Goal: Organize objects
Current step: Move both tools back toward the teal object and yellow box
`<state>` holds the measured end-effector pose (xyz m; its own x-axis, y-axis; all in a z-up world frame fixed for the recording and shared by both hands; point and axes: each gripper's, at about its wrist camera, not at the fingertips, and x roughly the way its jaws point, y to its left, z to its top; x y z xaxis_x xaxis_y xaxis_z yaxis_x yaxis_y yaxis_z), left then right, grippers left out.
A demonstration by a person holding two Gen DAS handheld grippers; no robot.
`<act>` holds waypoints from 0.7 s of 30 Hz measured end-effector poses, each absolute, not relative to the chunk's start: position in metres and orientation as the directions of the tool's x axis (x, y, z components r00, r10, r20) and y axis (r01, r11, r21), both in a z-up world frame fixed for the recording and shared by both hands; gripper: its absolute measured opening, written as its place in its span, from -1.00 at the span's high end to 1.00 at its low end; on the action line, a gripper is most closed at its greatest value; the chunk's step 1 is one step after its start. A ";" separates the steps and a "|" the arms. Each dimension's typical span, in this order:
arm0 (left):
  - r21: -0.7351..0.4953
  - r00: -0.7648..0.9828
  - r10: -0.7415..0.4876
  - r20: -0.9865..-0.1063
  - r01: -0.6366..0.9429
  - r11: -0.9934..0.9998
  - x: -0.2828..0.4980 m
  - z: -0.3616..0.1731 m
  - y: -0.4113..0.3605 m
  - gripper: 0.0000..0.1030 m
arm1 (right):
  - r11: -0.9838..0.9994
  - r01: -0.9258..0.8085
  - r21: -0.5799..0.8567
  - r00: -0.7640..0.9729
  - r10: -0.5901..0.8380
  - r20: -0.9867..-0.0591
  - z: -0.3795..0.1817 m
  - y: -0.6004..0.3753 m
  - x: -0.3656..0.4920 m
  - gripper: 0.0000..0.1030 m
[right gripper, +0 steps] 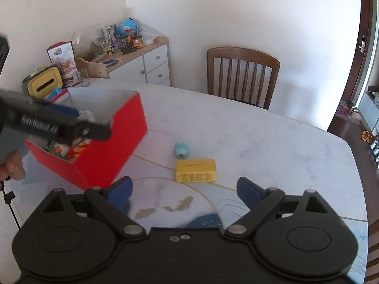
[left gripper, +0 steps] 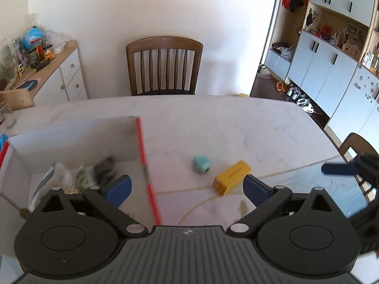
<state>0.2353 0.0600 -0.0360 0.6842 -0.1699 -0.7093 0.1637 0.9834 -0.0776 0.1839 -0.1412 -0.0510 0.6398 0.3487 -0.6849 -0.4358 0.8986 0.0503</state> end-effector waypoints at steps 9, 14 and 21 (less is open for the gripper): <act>-0.087 0.633 -0.132 -0.762 0.101 0.991 0.288 -0.063 0.022 -0.98 | 0.900 -0.434 0.046 0.631 0.340 -0.697 -0.082 -0.150 0.209 -0.82; -0.081 0.598 -0.096 -0.796 0.053 0.995 0.315 -0.083 0.013 -0.98 | 0.884 -0.463 0.055 0.619 0.368 -0.694 -0.097 -0.144 0.224 -0.81; -0.060 0.582 -0.067 -0.810 0.031 0.998 0.340 -0.102 0.005 -0.98 | 0.866 -0.498 0.040 0.601 0.378 -0.704 -0.119 -0.129 0.249 -0.79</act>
<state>0.3398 0.0049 -0.1024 0.5821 -0.0667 -0.8104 0.0315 0.9977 -0.0595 0.2489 -0.1292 -0.1187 0.6012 0.3782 -0.7039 -0.4983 0.8661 0.0396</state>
